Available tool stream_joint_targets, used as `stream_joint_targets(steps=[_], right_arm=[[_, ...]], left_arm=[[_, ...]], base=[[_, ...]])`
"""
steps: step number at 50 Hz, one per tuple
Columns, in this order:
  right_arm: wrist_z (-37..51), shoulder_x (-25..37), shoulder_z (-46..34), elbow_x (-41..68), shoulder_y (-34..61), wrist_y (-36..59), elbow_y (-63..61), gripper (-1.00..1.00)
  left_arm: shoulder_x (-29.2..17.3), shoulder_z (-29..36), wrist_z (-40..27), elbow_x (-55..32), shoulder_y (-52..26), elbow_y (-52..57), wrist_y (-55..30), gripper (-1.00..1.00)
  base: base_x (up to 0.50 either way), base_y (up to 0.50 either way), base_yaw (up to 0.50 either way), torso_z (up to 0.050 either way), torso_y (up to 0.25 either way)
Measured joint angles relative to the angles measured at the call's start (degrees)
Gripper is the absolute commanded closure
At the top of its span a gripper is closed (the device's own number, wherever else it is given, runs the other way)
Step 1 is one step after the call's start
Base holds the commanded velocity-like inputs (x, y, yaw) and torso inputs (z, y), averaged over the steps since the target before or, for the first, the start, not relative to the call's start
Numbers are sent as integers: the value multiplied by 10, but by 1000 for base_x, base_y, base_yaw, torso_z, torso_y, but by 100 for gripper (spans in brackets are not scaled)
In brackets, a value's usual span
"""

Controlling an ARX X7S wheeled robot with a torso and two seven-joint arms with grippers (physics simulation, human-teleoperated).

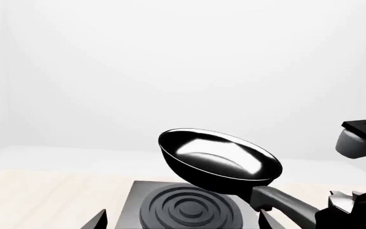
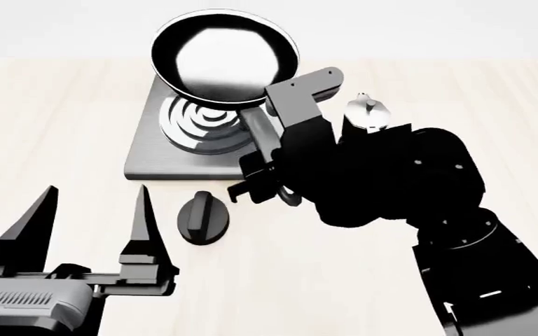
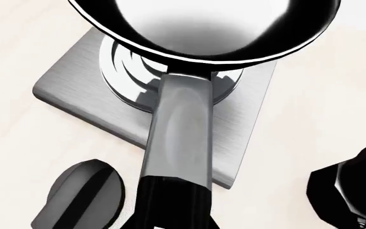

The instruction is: Put the frying pan on the stove.

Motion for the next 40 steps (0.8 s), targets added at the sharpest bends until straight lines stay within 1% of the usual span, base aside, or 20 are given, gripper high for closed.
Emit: stream_joint_targets(steps=[20,40], right_arm=[[22,6,-11,32,19,27,30,100],[16,5,-43,33,26,24,37,100]], left_arm=[[-4,2,-5,-3,0,1,0,-100],[-8,1,-8,-8,0,-1,3,-100]], base=[[0,0,0,0,2],[0,0,0,1,3]])
